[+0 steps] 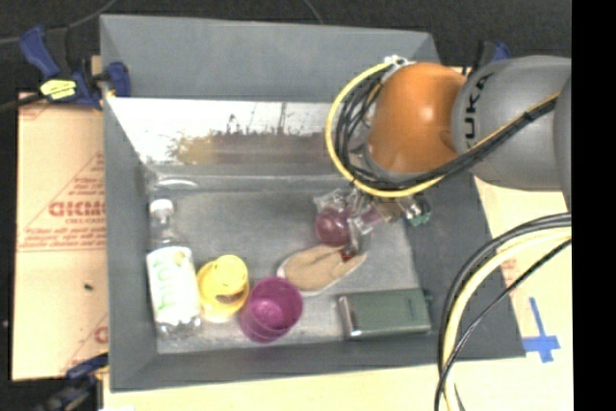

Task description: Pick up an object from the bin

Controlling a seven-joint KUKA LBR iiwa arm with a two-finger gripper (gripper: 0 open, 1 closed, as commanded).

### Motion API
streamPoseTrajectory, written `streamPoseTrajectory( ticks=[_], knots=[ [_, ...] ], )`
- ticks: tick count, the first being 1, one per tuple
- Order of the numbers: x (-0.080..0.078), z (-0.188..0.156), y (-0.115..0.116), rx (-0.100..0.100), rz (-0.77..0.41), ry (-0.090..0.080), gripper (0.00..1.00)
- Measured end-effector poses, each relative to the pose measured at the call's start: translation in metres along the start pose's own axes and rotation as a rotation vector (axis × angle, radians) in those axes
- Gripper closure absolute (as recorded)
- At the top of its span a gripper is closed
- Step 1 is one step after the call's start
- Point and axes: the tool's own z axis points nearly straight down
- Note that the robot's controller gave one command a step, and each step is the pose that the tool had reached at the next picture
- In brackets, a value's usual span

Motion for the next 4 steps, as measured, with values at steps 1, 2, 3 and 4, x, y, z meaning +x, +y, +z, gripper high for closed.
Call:
streamPoseTrajectory(
  ticks=[1,2,3,4],
  knots=[
    [-0.009,-0.007,-0.006,0.004,-0.028,-0.005,1.00],
    [-0.026,0.002,-0.018,0.001,-0.013,-0.002,1.00],
    [-0.018,0.001,-0.021,0.004,-0.042,-0.008,1.00],
    [-0.036,-0.006,-0.026,-0.004,-0.038,0.004,1.00]
  ],
)
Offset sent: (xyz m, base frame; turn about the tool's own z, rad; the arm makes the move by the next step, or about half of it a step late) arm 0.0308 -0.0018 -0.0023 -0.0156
